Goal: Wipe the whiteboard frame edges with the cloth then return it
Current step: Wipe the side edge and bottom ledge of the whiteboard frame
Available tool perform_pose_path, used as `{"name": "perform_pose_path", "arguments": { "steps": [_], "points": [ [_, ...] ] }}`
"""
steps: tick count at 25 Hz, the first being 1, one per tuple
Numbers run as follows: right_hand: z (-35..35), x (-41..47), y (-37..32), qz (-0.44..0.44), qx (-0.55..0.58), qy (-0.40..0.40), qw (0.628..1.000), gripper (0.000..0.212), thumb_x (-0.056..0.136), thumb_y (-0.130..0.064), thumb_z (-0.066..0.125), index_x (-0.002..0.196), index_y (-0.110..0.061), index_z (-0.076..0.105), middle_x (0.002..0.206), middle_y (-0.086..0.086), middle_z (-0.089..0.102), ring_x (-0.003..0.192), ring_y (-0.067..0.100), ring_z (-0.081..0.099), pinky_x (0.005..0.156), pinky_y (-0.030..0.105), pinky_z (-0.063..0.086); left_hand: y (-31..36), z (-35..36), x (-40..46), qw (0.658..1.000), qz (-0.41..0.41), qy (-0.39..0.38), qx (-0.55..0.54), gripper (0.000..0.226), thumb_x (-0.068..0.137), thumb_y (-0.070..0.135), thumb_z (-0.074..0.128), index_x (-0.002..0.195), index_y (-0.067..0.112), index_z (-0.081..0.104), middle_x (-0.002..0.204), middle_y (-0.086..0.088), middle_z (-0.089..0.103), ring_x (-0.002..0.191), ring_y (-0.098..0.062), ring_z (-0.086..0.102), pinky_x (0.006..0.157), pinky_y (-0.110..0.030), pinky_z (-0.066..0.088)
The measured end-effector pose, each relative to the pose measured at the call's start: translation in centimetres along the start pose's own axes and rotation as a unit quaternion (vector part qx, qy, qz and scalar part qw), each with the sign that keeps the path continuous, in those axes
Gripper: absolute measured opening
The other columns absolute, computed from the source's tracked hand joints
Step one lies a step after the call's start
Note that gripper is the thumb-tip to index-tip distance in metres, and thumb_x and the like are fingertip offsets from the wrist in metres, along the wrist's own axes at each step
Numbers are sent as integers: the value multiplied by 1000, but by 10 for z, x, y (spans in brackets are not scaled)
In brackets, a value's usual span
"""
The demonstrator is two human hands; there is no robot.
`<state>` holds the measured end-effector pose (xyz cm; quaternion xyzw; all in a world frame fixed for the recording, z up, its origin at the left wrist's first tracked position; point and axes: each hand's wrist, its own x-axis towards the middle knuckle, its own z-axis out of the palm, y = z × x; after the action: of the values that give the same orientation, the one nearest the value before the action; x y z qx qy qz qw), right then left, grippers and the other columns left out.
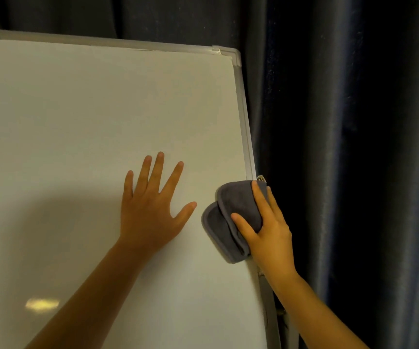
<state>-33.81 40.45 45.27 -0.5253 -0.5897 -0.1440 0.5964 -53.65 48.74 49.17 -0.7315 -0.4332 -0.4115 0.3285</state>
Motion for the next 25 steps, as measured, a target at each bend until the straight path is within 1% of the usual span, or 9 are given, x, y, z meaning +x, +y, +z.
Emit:
{"name": "perform_pose_path", "arguments": {
  "steps": [2,4,6,11,15,17,20,23,25],
  "points": [
    [-1,-9,1,-29,-46,-3,999,64,79,-60,40,134,-50,10,155,-7,10,122,24,46,88,24,41,0,0,-4,1000,-1,-3,0,80,81,70,20,147,25,20,155,-14,18,142,-34,16,112,-55,16],
    [0,-13,0,-54,-101,-3,993,60,82,-61,33,134,-50,6,155,-10,3,113,26,53,79,32,55,1,0,-7,1000,0,-6,2,79,81,69,20,147,25,20,155,-14,18,142,-34,16,112,-55,17],
    [1,-7,-1,-62,-125,-4,990,58,84,-58,33,134,-49,6,154,-10,2,111,27,54,71,38,58,1,0,-8,1000,-2,-11,-4,79,82,69,19,147,24,21,155,-14,18,142,-34,16,111,-56,18],
    [5,50,-11,-48,-110,12,993,57,89,-47,45,140,-35,24,156,-4,11,114,29,52,77,42,55,1,2,-9,1000,0,-13,-8,78,83,68,16,146,23,23,155,-13,19,143,-33,15,112,-54,15],
    [5,80,-18,-47,-93,24,994,56,89,-44,48,140,-29,30,155,0,15,121,31,47,87,43,50,4,3,-11,1000,2,-7,-11,78,83,68,17,146,23,23,155,-13,20,143,-33,16,112,-53,14],
    [6,69,-15,-49,-93,32,994,56,89,-45,47,140,-28,31,155,1,18,123,30,46,88,40,48,3,3,-12,1000,-1,-9,-14,78,82,68,16,147,24,21,155,-13,18,143,-33,14,113,-53,13],
    [6,34,-9,-41,-104,24,993,60,85,-54,41,140,-31,30,154,1,20,122,28,47,87,34,45,1,3,-13,1000,-3,-13,-14,79,82,68,15,147,24,18,156,-12,15,144,-33,11,113,-54,12],
    [-1,3,-5,-34,-108,9,993,63,83,-57,39,140,-33,28,154,1,20,121,28,48,85,26,38,5,-1,-15,1000,-7,-11,-27,78,84,68,20,148,23,17,156,-13,14,143,-34,10,113,-55,13],
    [-8,-12,-5,-31,-124,-8,992,63,83,-56,39,140,-33,28,154,1,20,118,28,50,83,24,40,12,-4,-21,999,-16,-16,-30,78,84,68,17,148,23,15,156,-14,13,143,-35,9,113,-55,12]
  ]
}}
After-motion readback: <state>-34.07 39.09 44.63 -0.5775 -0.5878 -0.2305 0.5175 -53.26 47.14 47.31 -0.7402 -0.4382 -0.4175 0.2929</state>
